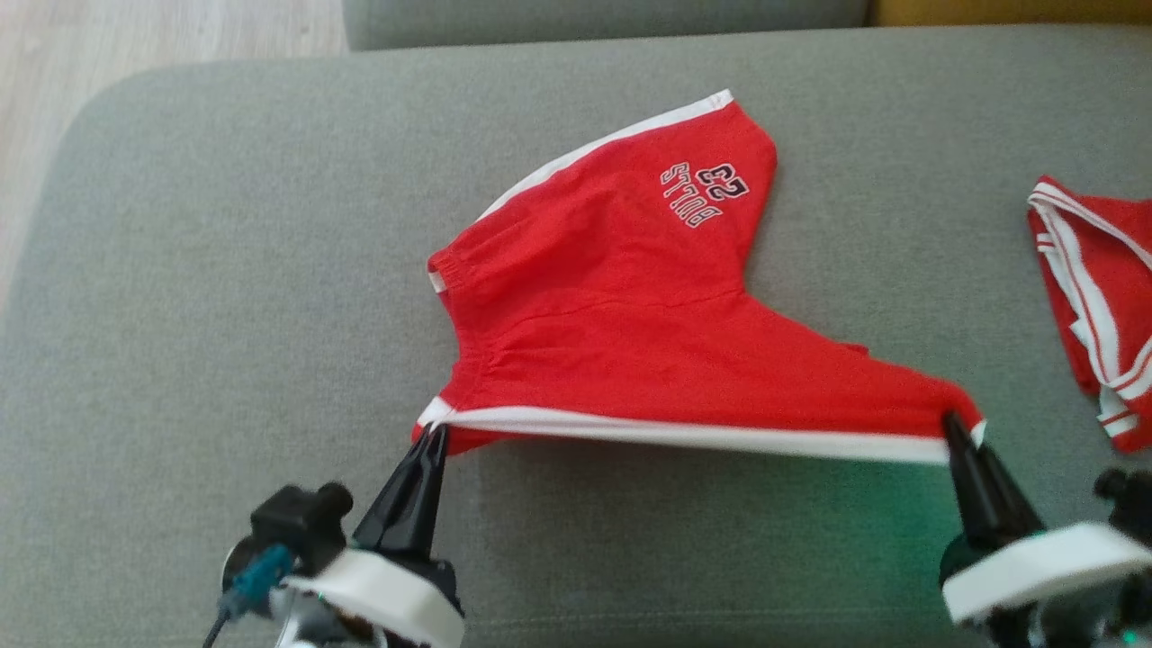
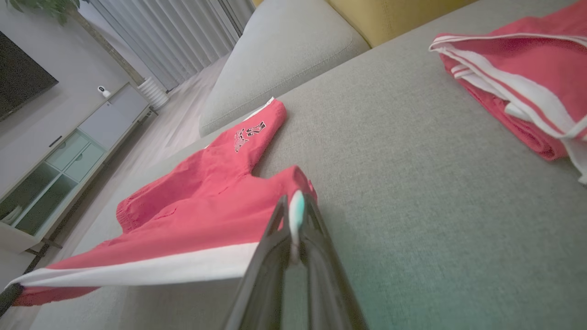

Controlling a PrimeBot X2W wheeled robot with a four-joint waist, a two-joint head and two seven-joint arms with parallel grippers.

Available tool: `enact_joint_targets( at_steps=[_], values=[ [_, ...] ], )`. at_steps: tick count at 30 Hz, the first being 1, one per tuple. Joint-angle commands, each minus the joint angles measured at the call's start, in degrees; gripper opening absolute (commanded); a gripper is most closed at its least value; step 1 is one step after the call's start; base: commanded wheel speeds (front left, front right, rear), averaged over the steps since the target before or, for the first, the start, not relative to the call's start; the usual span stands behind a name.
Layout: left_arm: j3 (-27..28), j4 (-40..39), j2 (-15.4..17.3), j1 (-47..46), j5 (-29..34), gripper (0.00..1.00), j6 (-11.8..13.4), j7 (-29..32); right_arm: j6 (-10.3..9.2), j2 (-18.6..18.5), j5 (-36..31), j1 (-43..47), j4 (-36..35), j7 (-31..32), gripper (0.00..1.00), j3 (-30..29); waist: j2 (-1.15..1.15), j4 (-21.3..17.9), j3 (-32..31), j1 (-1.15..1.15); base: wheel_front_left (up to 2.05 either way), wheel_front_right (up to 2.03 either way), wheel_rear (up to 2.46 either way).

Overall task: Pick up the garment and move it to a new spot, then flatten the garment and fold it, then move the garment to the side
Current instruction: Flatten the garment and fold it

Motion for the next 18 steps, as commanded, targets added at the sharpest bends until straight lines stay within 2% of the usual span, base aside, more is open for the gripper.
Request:
enact_joint_targets(
  at_steps=[1,10,18],
  values=[
    [4.2,-1.8,1.5,-3.3,-0.7,0.0,1.4,-0.3,-0.34,-1.3,0.1,-3.5,-1.4,-0.1,0.0,-2.1,0.0,0.3,0.8,0.0,0.0,0.0,0.0],
    [3.9,2.5,1.4,-14.8,-2.0,0.0,-1.1,0.5,-0.34,-1.3,-1.2,-19.5,4.5,2.5,0.0,-3.8,0.0,2.5,9.1,0.0,0.0,0.0,0.0],
    [2.5,9.0,0.7,-27.7,-2.3,0.0,-3.9,0.4,-0.34,-3.4,-2.3,-37.7,15.3,4.7,0.0,-3.9,0.0,5.5,15.9,0.0,0.0,0.0,0.0]
  ],
)
